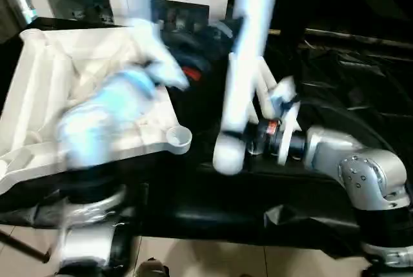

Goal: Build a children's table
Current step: Pick table leg

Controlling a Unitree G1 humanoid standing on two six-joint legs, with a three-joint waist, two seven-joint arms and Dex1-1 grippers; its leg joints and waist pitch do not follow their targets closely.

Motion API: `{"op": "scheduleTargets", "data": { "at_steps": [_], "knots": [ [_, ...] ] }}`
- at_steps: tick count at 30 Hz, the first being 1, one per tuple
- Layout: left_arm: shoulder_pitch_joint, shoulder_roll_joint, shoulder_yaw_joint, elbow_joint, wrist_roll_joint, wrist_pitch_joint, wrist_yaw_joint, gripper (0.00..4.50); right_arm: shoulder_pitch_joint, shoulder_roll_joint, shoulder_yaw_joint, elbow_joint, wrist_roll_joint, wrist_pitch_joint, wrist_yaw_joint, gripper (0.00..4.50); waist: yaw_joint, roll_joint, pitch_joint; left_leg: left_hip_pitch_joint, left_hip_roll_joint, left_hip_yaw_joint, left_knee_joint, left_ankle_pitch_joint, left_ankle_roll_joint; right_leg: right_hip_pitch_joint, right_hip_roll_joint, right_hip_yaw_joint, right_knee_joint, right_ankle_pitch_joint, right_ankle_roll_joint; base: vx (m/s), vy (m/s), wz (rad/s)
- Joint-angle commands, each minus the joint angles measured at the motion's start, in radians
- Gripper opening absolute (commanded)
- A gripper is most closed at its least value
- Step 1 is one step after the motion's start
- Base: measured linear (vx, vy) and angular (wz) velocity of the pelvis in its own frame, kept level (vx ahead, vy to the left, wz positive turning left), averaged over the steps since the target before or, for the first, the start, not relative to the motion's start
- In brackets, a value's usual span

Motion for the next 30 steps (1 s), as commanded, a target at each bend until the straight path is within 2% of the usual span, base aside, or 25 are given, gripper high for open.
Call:
{"op": "scheduleTargets", "data": {
  "at_steps": [1, 2, 3, 5, 7, 8, 9, 11, 12, 13, 14, 16, 17, 18, 19, 20, 21, 23, 24, 25, 26, 27, 28, 29, 30],
  "knots": [
    [0.041, 0.039, -0.077, -0.003, 0.148, -0.047, 0.019, 3.30, 0.020, 0.001, -0.024, -0.037, -0.047, -0.053, -0.053, 1.93, -0.001, 0.016, -0.086, 0.015, 0.042, -0.009, -0.069, -0.141, -0.059, 0.050, -0.072, 0.046, -0.084, -0.171, -0.078, 0.000, 0.000, 0.00],
    [0.041, 0.039, -0.077, -0.003, 0.148, -0.047, 0.019, 3.30, 0.020, 0.001, -0.024, -0.037, -0.047, -0.053, -0.053, 1.93, -0.001, 0.016, -0.086, 0.015, 0.042, -0.009, -0.069, -0.141, -0.059, 0.050, -0.072, 0.046, -0.084, -0.171, -0.078, 0.000, 0.000, 0.00],
    [0.124, 0.111, -0.157, 0.004, 0.320, -0.157, 0.070, 3.30, 0.061, 0.019, -0.032, -0.080, -0.095, -0.095, -0.122, 1.93, 0.006, 0.031, -0.089, 0.019, 0.046, -0.014, -0.070, -0.150, -0.060, 0.046, -0.075, 0.046, -0.085, -0.166, -0.076, 0.000, 0.000, 0.00],
    [0.197, 0.150, -0.204, -0.006, 0.432, -0.247, 0.110, 3.30, 0.113, 0.036, -0.032, -0.134, -0.147, -0.132, -0.188, 1.93, 0.006, 0.029, -0.089, 0.018, 0.046, -0.016, -0.072, -0.154, -0.064, 0.046, -0.073, 0.045, -0.082, -0.141, -0.060, 0.000, 0.000, 0.00],
    [0.262, 0.135, -0.200, -0.042, 0.453, -0.270, 0.143, 3.30, 0.170, 0.052, -0.037, -0.181, -0.184, -0.154, -0.240, 1.93, 0.002, 0.043, -0.092, 0.017, 0.046, -0.017, -0.073, -0.176, -0.078, 0.045, -0.073, 0.044, -0.079, -0.110, -0.080, 0.000, 0.000, 0.00],
    [0.290, 0.124, -0.198, -0.053, 0.468, -0.281, 0.170, 3.30, 0.192, 0.058, -0.037, -0.188, -0.214, -0.171, -0.273, 1.93, 0.001, 0.044, -0.090, 0.016, 0.046, -0.016, -0.074, -0.189, -0.081, 0.044, -0.072, 0.044, -0.080, -0.113, -0.088, 0.000, 0.000, 0.00],
    [0.329, 0.088, -0.183, -0.065, 0.493, -0.301, 0.228, 3.30, 0.216, 0.072, -0.049, -0.187, -0.226, -0.156, -0.319, 1.93, -0.001, 0.041, -0.089, 0.015, 0.044, -0.015, -0.076, -0.213, -0.081, 0.045, -0.071, 0.044, -0.081, -0.130, -0.096, 0.000, 0.000, 0.00],
    [0.361, 0.069, -0.175, -0.080, 0.503, -0.289, 0.264, 3.30, 0.237, 0.076, -0.057, -0.185, -0.237, -0.155, -0.343, 1.93, -0.006, 0.046, -0.086, 0.018, 0.046, -0.016, -0.077, -0.260, -0.082, 0.043, -0.073, 0.045, -0.088, -0.174, -0.107, 0.000, 0.000, 0.00],
    [0.389, 0.059, -0.171, -0.090, 0.519, -0.300, 0.283, 3.30, 0.252, 0.079, -0.061, -0.191, -0.249, -0.148, -0.363, 1.93, -0.008, 0.042, -0.082, 0.016, 0.043, -0.015, -0.078, -0.280, -0.078, 0.042, -0.073, 0.045, -0.092, -0.204, -0.103, 0.000, 0.000, 0.00],
    [0.452, 0.038, -0.165, -0.104, 0.547, -0.341, 0.315, 3.30, 0.285, 0.083, -0.067, -0.217, -0.277, -0.148, -0.398, 1.93, -0.012, 0.053, -0.082, 0.015, 0.041, -0.018, -0.078, -0.309, -0.073, 0.043, -0.073, 0.046, -0.099, -0.270, -0.083, 0.000, 0.000, 0.00],
    [0.459, 0.036, -0.164, -0.105, 0.550, -0.349, 0.318, 3.30, 0.289, 0.084, -0.067, -0.222, -0.281, -0.150, -0.401, 1.93, -0.014, 0.048, -0.080, 0.014, 0.042, -0.018, -0.079, -0.311, -0.067, 0.041, -0.072, 0.047, -0.105, -0.278, -0.075, 0.000, 0.000, 0.00],
    [0.488, 0.019, -0.160, -0.101, 0.567, -0.395, 0.337, 3.30, 0.301, 0.087, -0.065, -0.241, -0.293, -0.155, -0.414, 1.93, -0.021, 0.046, -0.082, 0.014, 0.036, -0.016, -0.077, -0.321, -0.053, 0.037, -0.068, 0.048, -0.110, -0.340, -0.046, 0.000, 0.000, 0.00],
    [0.503, 0.005, -0.156, -0.093, 0.593, -0.436, 0.364, 3.30, 0.314, 0.089, -0.057, -0.250, -0.354, -0.201, -0.459, 1.93, -0.022, 0.049, -0.082, 0.015, 0.035, -0.017, -0.076, -0.324, -0.051, 0.034, -0.068, 0.047, -0.112, -0.356, -0.041, 0.000, 0.000, 0.00],
    [0.510, -0.006, -0.153, -0.091, 0.603, -0.448, 0.380, 3.30, 0.323, 0.094, -0.058, -0.250, -0.385, -0.237, -0.485, 1.93, -0.028, 0.047, -0.079, 0.013, 0.035, -0.016, -0.077, -0.335, -0.053, 0.029, -0.068, 0.047, -0.119, -0.395, -0.028, 0.000, 0.000, 0.00],
    [0.513, -0.015, -0.156, -0.093, 0.614, -0.447, 0.395, 3.30, 0.341, 0.103, -0.071, -0.243, -0.384, -0.278, -0.486, 1.93, -0.030, 0.040, -0.079, 0.016, 0.035, -0.015, -0.075, -0.341, -0.047, 0.027, -0.069, 0.046, -0.121, -0.430, -0.015, 0.000, 0.000, 0.00],
    [0.513, -0.016, -0.157, -0.094, 0.617, -0.446, 0.397, 3.30, 0.345, 0.107, -0.075, -0.241, -0.381, -0.282, -0.487, 1.93, -0.031, 0.044, -0.079, 0.018, 0.034, -0.015, -0.074, -0.347, -0.044, 0.024, -0.070, 0.046, -0.122, -0.443, -0.010, 0.000, 0.000, 0.00],
    [0.516, -0.020, -0.163, -0.101, 0.627, -0.448, 0.403, 3.30, 0.363, 0.135, -0.099, -0.217, -0.391, -0.301, -0.536, 1.93, -0.035, 0.041, -0.079, 0.010, 0.031, -0.015, -0.074, -0.339, -0.031, 0.028, -0.077, 0.050, -0.123, -0.460, -0.003, 0.000, 0.000, 0.00],
    [0.519, -0.022, -0.162, -0.103, 0.628, -0.452, 0.404, 3.30, 0.367, 0.139, -0.099, -0.211, -0.401, -0.307, -0.552, 1.93, -0.028, 0.039, -0.081, 0.000, 0.026, -0.009, -0.066, -0.297, 0.010, 0.034, -0.102, 0.065, -0.132, -0.504, -0.006, 0.000, 0.000, 0.00],
    [0.529, -0.026, -0.163, -0.104, 0.631, -0.456, 0.404, 3.30, 0.379, 0.141, -0.095, -0.201, -0.396, -0.301, -0.547, 1.93, -0.021, 0.040, -0.082, -0.008, 0.023, -0.007, -0.054, -0.260, 0.045, 0.040, -0.126, 0.082, -0.142, -0.534, -0.005, 0.000, 0.000, 0.00],
    [0.531, -0.028, -0.163, -0.102, 0.631, -0.457, 0.402, 3.30, 0.390, 0.142, -0.097, -0.201, -0.370, -0.293, -0.520, 1.93, -0.011, 0.038, -0.083, -0.022, 0.023, -0.016, -0.023, -0.213, 0.088, 0.053, -0.176, 0.111, -0.157, -0.580, -0.004, -0.002, 0.058, -0.03],
    [0.532, -0.029, -0.163, -0.100, 0.630, -0.458, 0.400, 3.30, 0.396, 0.142, -0.099, -0.202, -0.351, -0.288, -0.500, 1.93, -0.004, 0.036, -0.084, -0.031, 0.024, -0.023, 0.002, -0.191, 0.111, 0.059, -0.211, 0.133, -0.167, -0.607, -0.004, -0.002, 0.058, -0.03],
    [0.533, -0.029, -0.164, -0.096, 0.635, -0.468, 0.394, 3.30, 0.409, 0.148, -0.095, -0.209, -0.349, -0.290, -0.494, 1.93, 0.005, 0.038, -0.085, -0.041, 0.037, -0.044, 0.030, -0.158, 0.134, 0.061, -0.248, 0.154, -0.176, -0.631, -0.024, 0.005, 0.103, -0.03],
    [0.532, -0.029, -0.164, -0.094, 0.635, -0.471, 0.393, 3.30, 0.412, 0.152, -0.095, -0.210, -0.349, -0.284, -0.498, 1.93, 0.004, 0.042, -0.083, -0.047, 0.040, -0.053, 0.027, -0.148, 0.148, 0.060, -0.242, 0.145, -0.172, -0.594, -0.062, 0.007, 0.155, -0.04],
    [0.530, -0.030, -0.164, -0.091, 0.637, -0.475, 0.392, 3.30, 0.417, 0.158, -0.094, -0.211, -0.350, -0.278, -0.504, 1.93, 0.003, 0.047, -0.085, -0.045, 0.039, -0.053, 0.016, -0.143, 0.158, 0.059, -0.226, 0.130, -0.167, -0.568, -0.079, 0.007, 0.155, -0.04],
    [0.528, -0.032, -0.163, -0.086, 0.640, -0.480, 0.391, 3.30, 0.424, 0.161, -0.085, -0.210, -0.357, -0.278, -0.507, 1.93, -0.004, 0.052, -0.087, -0.032, 0.031, -0.042, -0.008, -0.153, 0.186, 0.048, -0.186, 0.103, -0.154, -0.505, -0.097, 0.009, 0.188, -0.03]
  ]
}}
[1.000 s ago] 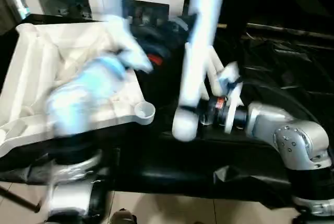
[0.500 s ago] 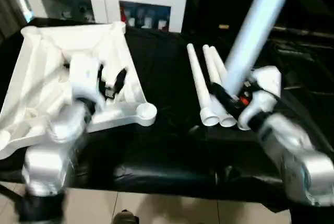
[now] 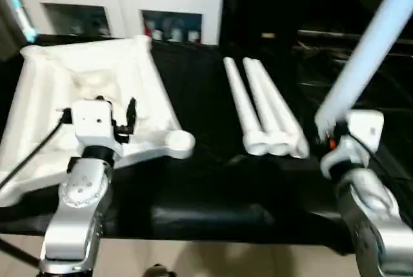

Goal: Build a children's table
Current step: Pick table leg

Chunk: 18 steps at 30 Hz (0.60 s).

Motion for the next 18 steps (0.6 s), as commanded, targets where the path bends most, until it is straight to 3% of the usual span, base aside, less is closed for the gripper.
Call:
{"op": "scheduleTargets", "data": {
  "at_steps": [1, 2, 3, 4, 5, 6, 7, 8, 9, 10, 11, 12, 13, 14, 15, 16, 17, 18],
  "knots": [
    [-0.009, 0.000, 0.003, 0.002, 0.011, -0.012, -0.002, 3.30, 0.005, 0.002, 0.018, -0.012, -0.004, 0.003, -0.001, 1.93, -0.005, 0.010, -0.063, 0.034, 0.057, -0.019, -0.090, -0.120, 0.167, 0.029, -0.100, 0.061, -0.124, -0.427, -0.149, 0.001, 0.206, 0.05],
    [-0.008, -0.001, 0.001, 0.003, 0.013, -0.014, -0.001, 3.30, 0.008, 0.002, 0.025, -0.011, -0.004, 0.003, 0.003, 1.93, -0.019, 0.014, -0.063, 0.049, 0.050, -0.010, -0.107, -0.121, 0.195, 0.018, -0.064, 0.038, -0.109, -0.370, -0.142, 0.001, 0.206, 0.05],
    [-0.006, -0.007, -0.004, 0.007, 0.018, -0.016, -0.001, 3.30, 0.010, -0.005, 0.042, -0.002, -0.003, 0.002, 0.019, 1.93, -0.053, 0.029, -0.063, 0.080, 0.040, -0.011, -0.139, -0.128, 0.250, -0.007, 0.010, -0.020, -0.059, -0.273, -0.109, -0.013, 0.223, 0.06],
    [-0.006, -0.008, -0.005, 0.007, 0.019, -0.016, -0.001, 3.30, 0.011, -0.007, 0.046, 0.000, -0.004, 0.002, 0.022, 1.93, -0.072, 0.042, -0.059, 0.083, 0.045, 0.002, -0.179, -0.176, 0.257, -0.032, 0.055, -0.070, 0.026, -0.231, -0.065, -0.037, 0.206, 0.08],
    [-0.004, -0.013, -0.014, 0.000, 0.022, -0.006, -0.002, 3.30, 0.011, -0.009, 0.053, 0.011, -0.004, 0.002, 0.031, 1.93, -0.080, 0.037, -0.056, 0.075, 0.052, 0.000, -0.193, -0.206, 0.253, -0.029, 0.057, -0.082, 0.063, -0.201, -0.034, -0.037, 0.206, 0.08],
    [-0.003, -0.015, -0.018, -0.006, 0.025, 0.004, -0.001, 3.30, 0.011, -0.008, 0.054, 0.016, -0.005, 0.002, 0.035, 1.93, -0.081, 0.032, -0.050, 0.064, 0.073, -0.008, -0.204, -0.268, 0.237, -0.018, 0.030, -0.085, 0.079, -0.147, -0.004, -0.060, 0.164, 0.07],
    [-0.001, -0.010, -0.028, -0.012, 0.043, 0.002, 0.003, 3.30, 0.012, -0.009, 0.054, 0.017, -0.007, 0.005, 0.034, 1.93, -0.087, 0.005, -0.046, 0.054, 0.081, -0.013, -0.216, -0.381, 0.151, 0.004, -0.008, -0.063, 0.044, -0.149, -0.016, -0.081, 0.112, -0.03],
    [-0.001, -0.002, -0.040, -0.018, 0.062, 0.014, 0.005, 3.30, 0.012, -0.010, 0.054, 0.018, -0.012, 0.004, 0.034, 1.93, -0.080, -0.016, -0.052, 0.043, 0.078, -0.015, -0.202, -0.437, 0.081, 0.015, -0.061, -0.025, -0.015, -0.213, -0.020, -0.081, 0.112, -0.03],
    [0.009, 0.001, -0.060, -0.028, 0.066, 0.014, -0.010, 3.30, 0.013, -0.002, 0.048, 0.016, -0.003, -0.002, 0.036, 1.93, -0.035, -0.038, -0.046, 0.052, 0.041, -0.040, 0.012, -0.393, -0.027, -0.005, -0.268, 0.106, -0.162, -0.461, -0.117, -0.123, 0.122, 0.04],
    [0.011, -0.005, -0.060, -0.028, 0.062, 0.016, -0.007, 3.30, 0.012, 0.002, 0.046, 0.016, 0.001, -0.003, 0.036, 1.93, -0.064, -0.024, -0.042, 0.006, 0.030, -0.120, 0.076, -0.096, -0.080, 0.057, -0.256, 0.050, -0.137, -0.562, -0.144, -0.077, 0.159, -0.27],
    [0.013, -0.014, -0.059, -0.027, 0.059, 0.017, -0.002, 3.30, 0.010, 0.005, 0.042, 0.017, 0.006, -0.003, 0.037, 1.93, -0.071, -0.004, -0.022, 0.033, 0.027, -0.127, 0.065, -0.097, -0.129, 0.029, -0.205, -0.027, -0.148, -0.683, -0.137, -0.077, 0.159, -0.27],
    [0.015, -0.021, -0.057, -0.024, 0.059, 0.016, 0.006, 3.30, 0.010, 0.003, 0.046, 0.016, 0.007, -0.005, 0.043, 1.93, -0.130, 0.060, -0.016, 0.018, 0.101, -0.214, -0.120, -0.598, -0.231, 0.029, -0.013, -0.117, -0.041, -0.596, -0.041, -0.054, 0.159, -0.38],
    [0.016, -0.022, -0.057, -0.024, 0.061, 0.014, 0.007, 3.30, 0.011, 0.000, 0.049, 0.016, 0.007, -0.007, 0.046, 1.93, -0.126, 0.077, -0.037, 0.016, 0.178, -0.262, -0.207, -0.886, -0.292, 0.011, 0.021, -0.062, 0.135, -0.190, -0.027, -0.106, 0.135, 0.03],
    [0.016, -0.023, -0.057, -0.023, 0.061, 0.013, 0.007, 3.30, 0.011, -0.001, 0.051, 0.014, 0.007, -0.007, 0.047, 1.93, -0.123, 0.082, -0.044, 0.026, 0.173, -0.260, -0.204, -0.877, -0.285, 0.001, 0.034, -0.060, 0.142, -0.126, -0.030, -0.106, 0.135, 0.03],
    [0.014, -0.026, -0.057, -0.017, 0.067, 0.010, 0.007, 3.30, 0.011, -0.004, 0.056, 0.010, 0.008, -0.007, 0.049, 1.93, -0.126, 0.091, -0.043, 0.027, 0.166, -0.253, -0.207, -0.823, -0.259, -0.015, 0.044, -0.057, 0.163, -0.117, -0.046, -0.099, 0.064, 0.01],
    [0.012, -0.025, -0.059, -0.014, 0.072, 0.007, 0.004, 3.30, 0.009, -0.006, 0.056, 0.008, 0.010, -0.007, 0.051, 1.93, -0.127, 0.096, -0.049, 0.027, 0.142, -0.248, -0.210, -0.800, -0.219, 0.000, 0.053, -0.060, 0.160, -0.146, -0.059, -0.099, -0.004, -0.14],
    [0.010, -0.029, -0.060, -0.007, 0.075, -0.002, 0.001, 3.30, 0.005, -0.010, 0.054, 0.008, 0.013, -0.006, 0.056, 1.93, -0.122, 0.095, -0.053, 0.032, 0.128, -0.242, -0.207, -0.797, -0.189, 0.007, 0.056, -0.058, 0.151, -0.158, -0.060, -0.099, -0.004, -0.14],
    [0.010, -0.031, -0.060, -0.005, 0.077, -0.005, 0.000, 3.30, 0.004, -0.011, 0.052, 0.009, 0.013, -0.006, 0.057, 1.93, -0.125, 0.076, -0.063, 0.043, 0.101, -0.240, -0.202, -0.741, -0.114, 0.031, 0.044, -0.040, 0.109, -0.167, -0.070, -0.111, -0.054, -0.21]
  ]
}}
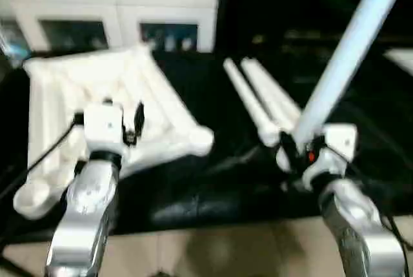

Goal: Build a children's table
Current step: Pick table leg

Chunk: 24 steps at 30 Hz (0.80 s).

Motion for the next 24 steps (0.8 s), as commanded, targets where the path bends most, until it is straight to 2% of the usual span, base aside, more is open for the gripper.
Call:
{"op": "scheduleTargets", "data": {
  "at_steps": [1, 2, 3, 4, 5, 6, 7, 8, 9, 10, 11, 13, 14, 15, 16, 17, 18, 19, 20, 21, 22, 23, 24],
  "knots": [
    [-0.006, -0.011, -0.013, 0.010, 0.015, -0.007, 0.000, 3.30, -0.005, -0.016, -0.019, -0.003, 0.007, -0.003, 0.004, 1.93, -0.008, 0.029, -0.062, 0.053, 0.113, -0.121, -0.201, -0.642, -0.056, -0.002, -0.041, 0.036, -0.040, -0.077, -0.036, -0.125, -0.098, -0.21],
    [-0.005, -0.012, -0.011, 0.012, 0.018, 0.014, 0.009, 3.30, -0.007, -0.028, -0.030, 0.001, 0.011, -0.002, 0.014, 1.93, 0.002, -0.011, -0.061, 0.036, 0.075, -0.100, -0.185, -0.507, -0.016, 0.022, -0.081, 0.081, -0.116, -0.114, -0.060, -0.125, -0.098, -0.21],
    [-0.005, -0.012, -0.011, 0.012, 0.016, 0.016, 0.008, 3.30, -0.008, -0.030, -0.032, 0.002, 0.012, -0.001, 0.015, 1.93, 0.033, -0.031, -0.053, 0.004, 0.021, -0.036, -0.087, -0.328, -0.035, 0.031, -0.230, 0.136, -0.243, -0.335, -0.097, -0.120, -0.135, -0.25],
    [-0.003, -0.011, -0.010, 0.012, 0.010, 0.023, 0.006, 3.30, -0.009, -0.035, -0.038, 0.004, 0.013, 0.001, 0.019, 1.93, 0.049, -0.073, -0.055, 0.003, 0.005, 0.007, 0.028, -0.021, -0.023, 0.024, -0.254, 0.138, -0.295, -0.572, 0.014, -0.106, -0.123, -0.40],
    [0.001, -0.011, -0.011, 0.012, 0.006, 0.030, 0.001, 3.30, -0.010, -0.042, -0.046, 0.007, 0.012, 0.001, 0.026, 1.93, 0.057, -0.075, -0.055, -0.012, 0.010, 0.012, 0.030, 0.046, -0.030, 0.037, -0.250, 0.126, -0.289, -0.634, 0.042, -0.106, -0.123, -0.40],
    [0.008, -0.004, -0.017, 0.011, 0.012, 0.021, -0.008, 3.30, -0.011, -0.051, -0.052, 0.010, 0.013, 0.002, 0.033, 1.93, 0.064, -0.066, -0.036, -0.007, 0.024, 0.026, 0.003, 0.044, -0.047, 0.025, -0.231, 0.096, -0.288, -0.717, 0.043, -0.086, -0.075, -0.39],
    [0.015, 0.002, -0.025, 0.011, 0.023, 0.007, -0.017, 3.30, -0.014, -0.061, -0.058, 0.015, 0.015, 0.004, 0.041, 1.93, 0.063, -0.069, -0.035, 0.003, 0.039, 0.029, -0.023, -0.004, -0.046, 0.028, -0.220, 0.085, -0.279, -0.699, 0.027, 0.000, 0.000, 0.00],
    [0.026, 0.002, -0.029, 0.007, 0.022, 0.006, -0.024, 3.30, -0.018, -0.069, -0.062, 0.019, 0.016, 0.004, 0.046, 1.93, 0.066, -0.043, -0.052, 0.016, 0.061, 0.031, -0.085, -0.073, -0.046, 0.046, -0.171, 0.055, -0.249, -0.523, -0.019, -0.054, -0.035, -0.21],
    [0.034, -0.001, -0.031, 0.004, 0.018, 0.007, -0.031, 3.30, -0.022, -0.076, -0.065, 0.023, 0.016, 0.004, 0.050, 1.93, 0.045, -0.042, -0.046, 0.025, 0.083, 0.023, -0.122, -0.243, -0.053, 0.024, -0.126, 0.044, -0.226, -0.415, -0.029, -0.052, -0.031, -0.06],
    [0.050, -0.004, -0.035, 0.000, 0.009, 0.002, -0.044, 3.30, -0.031, -0.089, -0.069, 0.032, 0.017, 0.005, 0.060, 1.93, 0.040, -0.041, -0.044, 0.035, 0.089, 0.023, -0.131, -0.343, -0.057, 0.023, -0.134, 0.045, -0.228, -0.398, -0.043, -0.069, -0.042, -0.07],
    [0.059, -0.003, -0.041, 0.002, 0.016, 0.002, -0.046, 3.30, -0.040, -0.102, -0.069, 0.042, 0.019, 0.003, 0.074, 1.93, 0.035, -0.049, -0.045, 0.036, 0.090, 0.027, -0.132, -0.361, -0.057, 0.026, -0.138, 0.045, -0.234, -0.404, -0.047, 0.000, 0.000, 0.00],
    [0.062, -0.002, -0.044, 0.005, 0.021, 0.002, -0.046, 3.30, -0.045, -0.111, -0.065, 0.047, 0.018, 0.001, 0.084, 1.93, 0.040, -0.047, -0.042, 0.037, 0.091, 0.034, -0.133, -0.352, -0.058, 0.026, -0.145, 0.048, -0.245, -0.400, -0.051, 0.000, 0.000, 0.00],
    [0.063, -0.002, -0.045, 0.007, 0.022, 0.001, -0.047, 3.30, -0.047, -0.117, -0.061, 0.049, 0.016, 0.001, 0.090, 1.93, 0.043, -0.056, -0.041, 0.039, 0.096, 0.038, -0.136, -0.328, -0.051, 0.026, -0.145, 0.047, -0.243, -0.375, -0.057, 0.000, 0.000, 0.00],
    [0.065, 0.001, -0.047, 0.015, 0.026, 0.002, -0.046, 3.30, -0.055, -0.124, -0.055, 0.052, 0.016, 0.002, 0.102, 1.93, 0.061, -0.073, -0.038, -0.015, 0.067, 0.009, -0.153, -0.314, -0.010, 0.078, -0.164, 0.004, -0.232, -0.355, -0.057, 0.000, 0.000, 0.00],
    [0.064, 0.002, -0.049, 0.021, 0.028, 0.001, -0.046, 3.30, -0.060, -0.129, -0.050, 0.056, 0.014, 0.002, 0.108, 1.93, 0.053, -0.064, -0.042, -0.013, 0.056, 0.001, -0.143, -0.323, 0.019, 0.086, -0.170, -0.014, -0.247, -0.384, -0.041, 0.016, 0.015, 0.33],
    [0.063, 0.003, -0.050, 0.023, 0.028, 0.001, -0.045, 3.30, -0.064, -0.131, -0.046, 0.058, 0.011, -0.001, 0.114, 1.93, 0.056, -0.057, -0.037, -0.005, 0.052, 0.002, -0.137, -0.353, 0.021, 0.087, -0.179, -0.021, -0.256, -0.439, -0.046, 0.016, 0.015, 0.33],
    [0.062, 0.003, -0.053, 0.025, 0.028, 0.001, -0.045, 3.30, -0.068, -0.130, -0.042, 0.061, 0.009, -0.003, 0.116, 1.93, 0.049, -0.061, -0.032, -0.010, 0.050, 0.004, -0.120, -0.371, 0.018, 0.105, -0.199, -0.035, -0.279, -0.564, -0.046, 0.040, 0.010, 0.50],
    [0.062, 0.002, -0.053, 0.025, 0.030, 0.001, -0.048, 3.30, -0.071, -0.130, -0.040, 0.063, 0.008, -0.005, 0.119, 1.93, 0.052, -0.053, -0.027, -0.003, 0.051, 0.008, -0.112, -0.392, 0.011, 0.110, -0.206, -0.044, -0.291, -0.628, -0.049, 0.024, 0.004, 0.25],
    [0.061, 0.001, -0.054, 0.026, 0.030, 0.002, -0.051, 3.30, -0.074, -0.128, -0.041, 0.067, 0.009, -0.005, 0.119, 1.93, 0.048, -0.055, -0.025, 0.000, 0.054, 0.015, -0.103, -0.408, 0.011, 0.126, -0.207, -0.057, -0.306, -0.690, -0.059, 0.062, 0.009, 0.52],
    [0.060, 0.000, -0.055, 0.026, 0.031, 0.002, -0.054, 3.30, -0.077, -0.127, -0.043, 0.070, 0.010, -0.005, 0.119, 1.93, 0.049, -0.046, -0.021, 0.005, 0.058, 0.019, -0.106, -0.428, 0.014, 0.142, -0.197, -0.073, -0.314, -0.698, -0.069, 0.079, 0.014, 0.58],
    [0.058, 0.000, -0.058, 0.029, 0.032, 0.003, -0.059, 3.30, -0.080, -0.127, -0.043, 0.074, 0.011, -0.005, 0.118, 1.93, 0.046, -0.040, -0.020, 0.004, 0.060, 0.017, -0.123, -0.441, 0.018, 0.154, -0.173, -0.083, -0.307, -0.646, -0.074, 0.136, 0.029, 0.89],
    [0.056, 0.000, -0.061, 0.031, 0.031, 0.005, -0.062, 3.30, -0.082, -0.128, -0.044, 0.076, 0.012, -0.005, 0.118, 1.93, 0.045, -0.037, -0.022, 0.006, 0.059, 0.012, -0.133, -0.445, 0.022, 0.158, -0.159, -0.083, -0.300, -0.603, -0.078, 0.098, 0.024, 0.61],
    [0.053, 0.001, -0.066, 0.035, 0.032, 0.008, -0.066, 3.30, -0.085, -0.129, -0.047, 0.080, 0.012, -0.005, 0.118, 1.93, 0.045, -0.034, -0.026, 0.021, 0.055, 0.002, -0.148, -0.440, 0.044, 0.157, -0.133, -0.081, -0.289, -0.515, -0.089, 0.123, 0.030, 0.69]
  ]
}}
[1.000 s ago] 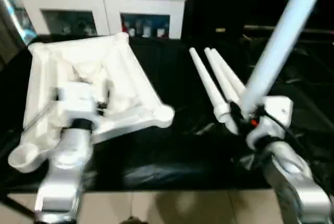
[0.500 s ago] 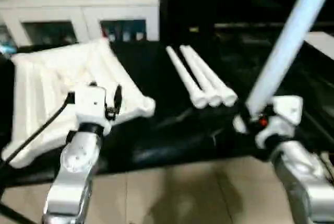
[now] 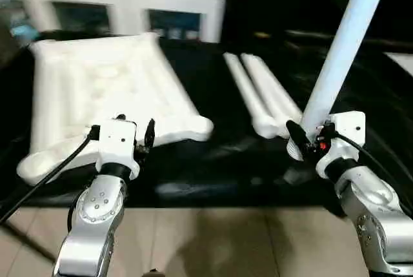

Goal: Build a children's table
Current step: Pick table leg

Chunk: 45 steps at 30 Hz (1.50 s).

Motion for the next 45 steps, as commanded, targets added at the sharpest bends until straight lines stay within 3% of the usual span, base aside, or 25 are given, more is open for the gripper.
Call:
{"op": "scheduleTargets", "data": {
  "at_steps": [1, 4, 6, 8, 9, 10, 11, 12, 13, 14, 15, 16, 19, 20, 21, 22, 23, 25, 28, 32, 35, 37, 38, 40, 45],
  "knots": [
    [-0.014, 0.003, -0.018, 0.015, 0.010, 0.008, -0.015, 3.30, -0.019, -0.006, -0.008, 0.008, 0.004, -0.007, 0.003, 1.93, -0.007, 0.017, -0.041, 0.033, 0.027, -0.046, -0.119, -0.437, 0.103, 0.017, -0.026, 0.056, -0.073, -0.404, -0.139, 0.156, 0.030, 0.73],
    [-0.017, 0.002, -0.021, 0.018, 0.010, 0.009, -0.014, 3.30, -0.021, -0.008, -0.011, 0.012, 0.003, -0.009, 0.006, 1.93, -0.048, 0.021, -0.060, 0.165, 0.051, -0.213, -0.123, -0.273, 0.450, -0.102, 0.051, 0.116, 0.085, -0.209, -0.080, 0.175, 0.017, 0.65],
    [-0.021, 0.000, -0.023, 0.021, 0.013, 0.010, -0.015, 3.30, -0.024, -0.010, -0.012, 0.019, 0.002, -0.013, 0.007, 1.93, -0.058, -0.014, -0.065, 0.165, 0.021, -0.260, -0.115, -0.059, 0.562, -0.148, 0.027, 0.192, 0.099, -0.161, -0.020, 0.158, -0.034, 0.56],
    [-0.027, -0.004, -0.023, 0.024, 0.016, 0.011, -0.018, 3.30, -0.031, -0.011, -0.013, 0.030, 0.000, -0.017, 0.010, 1.93, 0.004, -0.078, -0.044, -0.043, -0.115, -0.096, 0.022, -0.087, 0.362, 0.016, -0.120, 0.311, -0.082, 0.028, 0.073, 0.115, -0.105, 0.79],
    [-0.029, -0.004, -0.022, 0.025, 0.017, 0.011, -0.019, 3.30, -0.033, -0.011, -0.012, 0.033, 0.000, -0.017, 0.011, 1.93, 0.012, -0.066, -0.047, -0.095, -0.060, -0.035, 0.130, -0.156, 0.268, 0.069, -0.233, 0.293, -0.101, 0.144, 0.174, 0.127, -0.075, 0.70],
    [-0.029, -0.005, -0.022, 0.025, 0.017, 0.011, -0.019, 3.30, -0.033, -0.011, -0.012, 0.033, -0.001, -0.017, 0.011, 1.93, 0.019, -0.071, -0.038, -0.081, -0.042, -0.012, 0.122, -0.096, 0.161, 0.042, -0.198, 0.199, -0.110, 0.196, 0.225, 0.120, -0.032, 0.40],
    [-0.031, -0.006, -0.021, 0.026, 0.017, 0.012, -0.021, 3.30, -0.039, -0.002, -0.021, 0.039, 0.011, -0.011, 0.007, 1.93, 0.017, -0.051, -0.053, -0.030, -0.025, -0.008, 0.071, -0.081, 0.073, 0.039, -0.122, 0.233, -0.087, 0.151, 0.151, 0.120, -0.032, 0.40],
    [-0.032, -0.006, -0.021, 0.026, 0.017, 0.012, -0.022, 3.30, -0.044, 0.002, -0.026, 0.044, 0.016, -0.011, 0.005, 1.93, 0.031, -0.044, -0.064, -0.041, -0.015, 0.023, 0.000, 0.023, 0.093, 0.087, -0.042, 0.192, -0.070, 0.084, -0.007, 0.151, -0.028, 0.19],
    [-0.034, -0.006, -0.021, 0.027, 0.017, 0.012, -0.021, 3.30, -0.047, 0.004, -0.029, 0.049, 0.018, -0.012, 0.006, 1.93, 0.026, 0.012, -0.080, 0.060, 0.048, -0.004, -0.065, 0.115, 0.151, 0.041, 0.006, 0.140, -0.031, 0.055, -0.054, 0.176, 0.041, 0.07],
    [-0.035, -0.006, -0.020, 0.028, 0.015, 0.013, -0.020, 3.30, -0.049, 0.004, -0.028, 0.051, 0.018, -0.012, 0.006, 1.93, 0.001, 0.010, -0.058, 0.097, 0.092, -0.059, -0.088, 0.018, 0.268, -0.035, 0.040, 0.122, 0.028, -0.016, -0.051, 0.176, 0.041, 0.07],
    [-0.036, -0.006, -0.020, 0.028, 0.014, 0.013, -0.020, 3.30, -0.050, 0.003, -0.027, 0.053, 0.016, -0.014, 0.007, 1.93, -0.033, 0.021, -0.105, 0.220, 0.174, -0.149, -0.074, 0.135, 0.495, -0.159, 0.031, 0.143, 0.145, -0.146, -0.015, 0.173, 0.039, 0.03],
    [-0.039, -0.007, -0.019, 0.030, 0.013, 0.014, -0.019, 3.30, -0.049, 0.003, -0.024, 0.053, 0.016, -0.014, 0.008, 1.93, -0.025, 0.020, -0.105, 0.201, 0.163, -0.150, -0.053, 0.376, 0.589, -0.197, 0.017, 0.163, 0.174, -0.142, 0.040, 0.140, -0.019, -0.12],
    [-0.051, -0.016, -0.014, 0.040, 0.013, 0.016, -0.022, 3.30, -0.045, 0.006, -0.017, 0.047, 0.016, -0.013, 0.008, 1.93, -0.008, -0.015, -0.084, 0.116, 0.097, -0.051, -0.080, 0.323, 0.503, -0.196, 0.020, 0.185, 0.153, 0.053, 0.070, 0.088, -0.024, -0.13],
    [-0.054, -0.017, -0.015, 0.043, 0.013, 0.017, -0.021, 3.30, -0.043, 0.008, -0.017, 0.044, 0.016, -0.011, 0.008, 1.93, -0.006, -0.054, -0.062, 0.081, 0.034, 0.018, -0.074, 0.051, 0.389, -0.165, -0.001, 0.223, 0.036, 0.156, 0.008, 0.054, -0.042, -0.08],
    [-0.057, -0.020, -0.014, 0.046, 0.012, 0.019, -0.018, 3.30, -0.041, 0.009, -0.016, 0.042, 0.015, -0.011, 0.008, 1.93, 0.034, -0.100, -0.045, 0.032, -0.044, 0.068, 0.000, -0.168, 0.243, -0.105, -0.076, 0.310, -0.082, -0.271, 0.091, 0.035, -0.084, 0.12],
    [-0.059, -0.023, -0.013, 0.048, 0.012, 0.021, -0.015, 3.30, -0.039, 0.010, -0.016, 0.041, 0.014, -0.011, 0.008, 1.93, 0.046, -0.095, -0.049, 0.020, -0.020, 0.041, 0.037, -0.113, 0.140, -0.065, -0.142, 0.356, -0.088, -0.521, 0.051, 0.031, -0.081, 0.03],
    [-0.061, -0.030, -0.008, 0.050, 0.002, 0.016, -0.015, 3.30, -0.038, 0.011, -0.016, 0.040, 0.015, -0.010, 0.007, 1.93, 0.052, -0.088, -0.053, 0.011, -0.013, 0.032, 0.019, -0.055, 0.100, -0.055, -0.126, 0.345, -0.069, -0.493, 0.042, 0.031, -0.081, 0.03],
    [-0.067, -0.035, -0.002, 0.057, -0.006, 0.019, -0.015, 3.30, -0.035, 0.014, -0.017, 0.039, 0.013, -0.010, 0.006, 1.93, 0.038, -0.066, -0.057, 0.015, 0.021, 0.028, -0.059, 0.089, 0.039, -0.081, -0.053, 0.281, -0.006, -0.129, -0.011, 0.000, 0.000, 0.00],
    [-0.085, -0.035, 0.014, 0.077, -0.001, 0.008, -0.007, 3.30, -0.027, 0.020, -0.010, 0.034, 0.011, -0.007, 0.002, 1.93, 0.021, -0.045, -0.075, 0.043, 0.031, 0.036, -0.047, 0.238, 0.032, -0.109, -0.003, 0.247, 0.038, 0.376, -0.159, 0.000, 0.000, 0.00],
    [-0.117, -0.054, 0.033, 0.103, -0.009, 0.019, 0.004, 3.30, -0.026, 0.027, 0.002, 0.027, 0.009, -0.002, -0.003, 1.93, 0.002, -0.020, -0.061, 0.063, 0.094, 0.009, -0.096, -0.092, -0.032, -0.122, 0.023, 0.210, 0.030, 0.139, -0.241, 0.000, 0.000, 0.00],
    [-0.133, -0.065, 0.040, 0.125, -0.024, 0.038, 0.008, 3.30, -0.029, 0.033, 0.003, 0.023, 0.011, 0.003, 0.000, 1.93, -0.020, 0.007, -0.059, 0.084, 0.200, -0.028, -0.151, -0.272, 0.096, -0.151, 0.011, 0.160, 0.068, 0.020, -0.250, -0.027, -0.049, 0.17],
    [-0.141, -0.054, 0.026, 0.142, -0.017, 0.030, -0.015, 3.30, -0.035, 0.037, 0.003, 0.026, 0.020, 0.008, 0.003, 1.93, -0.028, -0.012, -0.055, 0.062, 0.152, 0.021, -0.118, -0.275, 0.184, -0.142, -0.024, 0.180, 0.029, 0.031, -0.302, -0.023, -0.129, 0.19],
    [-0.142, -0.052, 0.024, 0.144, -0.017, 0.027, -0.021, 3.30, -0.037, 0.037, 0.003, 0.027, 0.023, 0.011, 0.004, 1.93, -0.005, -0.038, -0.055, 0.033, 0.020, 0.101, -0.023, -0.231, 0.147, -0.118, -0.054, 0.204, -0.054, -0.107, -0.315, -0.018, -0.138, 0.16],
    [-0.153, -0.045, 0.024, 0.149, -0.036, 0.050, -0.053, 3.30, -0.052, 0.033, 0.008, 0.032, 0.029, 0.009, 0.015, 1.93, 0.042, -0.054, -0.055, 0.005, 0.030, 0.090, -0.037, -0.061, 0.031, -0.099, -0.081, 0.222, -0.079, -0.548, -0.008, -0.041, -0.120, -0.05],
    [-0.199, 0.009, 0.014, 0.203, -0.046, 0.020, -0.140, 3.30, -0.101, 0.011, 0.019, 0.058, 0.037, 0.016, 0.056, 1.93, 0.045, -0.034, -0.056, 0.023, 0.050, 0.079, -0.085, -0.112, -0.029, -0.117, -0.022, 0.183, -0.057, -0.322, 0.032, -0.027, -0.059, -0.04]
  ]
}}
